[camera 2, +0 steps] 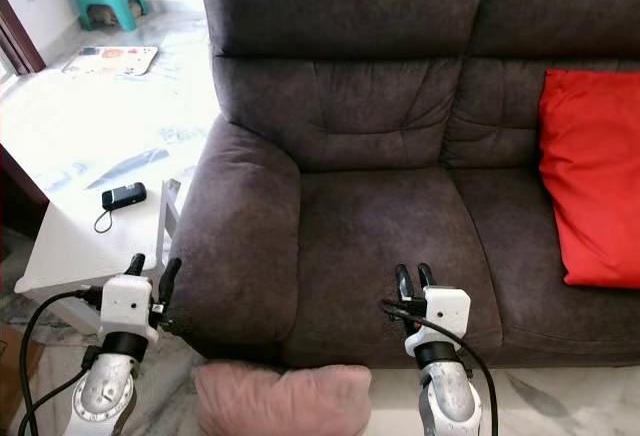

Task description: Move the pillow to the sofa from floor

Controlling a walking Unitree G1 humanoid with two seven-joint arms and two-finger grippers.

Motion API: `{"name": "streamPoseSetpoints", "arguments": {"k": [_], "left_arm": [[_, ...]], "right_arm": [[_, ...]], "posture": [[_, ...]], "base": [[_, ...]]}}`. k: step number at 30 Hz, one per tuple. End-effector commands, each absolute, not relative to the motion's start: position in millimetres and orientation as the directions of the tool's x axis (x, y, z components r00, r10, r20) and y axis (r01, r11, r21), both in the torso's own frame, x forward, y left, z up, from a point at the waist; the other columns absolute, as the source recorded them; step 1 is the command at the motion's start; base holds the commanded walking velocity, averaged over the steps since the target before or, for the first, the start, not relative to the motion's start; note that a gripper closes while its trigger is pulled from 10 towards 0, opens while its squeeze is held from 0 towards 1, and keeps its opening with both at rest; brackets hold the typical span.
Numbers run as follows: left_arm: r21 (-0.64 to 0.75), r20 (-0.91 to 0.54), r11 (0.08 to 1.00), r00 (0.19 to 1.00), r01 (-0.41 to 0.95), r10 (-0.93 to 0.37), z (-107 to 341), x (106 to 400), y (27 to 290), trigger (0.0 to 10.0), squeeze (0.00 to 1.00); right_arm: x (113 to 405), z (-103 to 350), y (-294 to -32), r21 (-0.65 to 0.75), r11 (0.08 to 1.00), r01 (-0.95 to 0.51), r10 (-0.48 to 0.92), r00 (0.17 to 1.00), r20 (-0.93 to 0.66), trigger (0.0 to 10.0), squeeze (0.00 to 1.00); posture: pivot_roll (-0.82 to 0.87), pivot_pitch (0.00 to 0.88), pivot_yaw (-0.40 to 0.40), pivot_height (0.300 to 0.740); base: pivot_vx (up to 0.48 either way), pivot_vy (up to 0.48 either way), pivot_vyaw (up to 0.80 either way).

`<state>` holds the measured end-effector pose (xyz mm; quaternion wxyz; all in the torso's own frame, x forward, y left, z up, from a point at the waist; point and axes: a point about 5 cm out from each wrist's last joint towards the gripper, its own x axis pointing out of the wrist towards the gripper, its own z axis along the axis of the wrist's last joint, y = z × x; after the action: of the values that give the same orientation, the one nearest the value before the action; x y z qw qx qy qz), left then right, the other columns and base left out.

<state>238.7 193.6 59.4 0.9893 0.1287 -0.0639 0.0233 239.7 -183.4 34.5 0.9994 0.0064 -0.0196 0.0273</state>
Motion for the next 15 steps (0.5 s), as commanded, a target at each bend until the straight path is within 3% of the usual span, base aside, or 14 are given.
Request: {"name": "streamPoseSetpoints", "arguments": {"k": [1,15], "left_arm": [[0.259,0.117,0.963,0.992,-0.076,0.047,60,233,196,10.0,0.00],[0.232,0.081,0.965,0.991,-0.125,0.109,62,240,205,10.0,0.00]], "right_arm": [[236,38,-180,0.000,0.997,-0.078,0.078,0.996,0.037,10.0,0.00],[252,44,-182,-0.009,0.998,-0.057,0.057,0.998,-0.016,10.0,0.00]], "posture": [[0.04,0.000,-0.033,0.740],[0.03,0.000,-0.019,0.740]], "base": [[0.000,0.000,0.00],[0.000,0.000,0.00]]}}
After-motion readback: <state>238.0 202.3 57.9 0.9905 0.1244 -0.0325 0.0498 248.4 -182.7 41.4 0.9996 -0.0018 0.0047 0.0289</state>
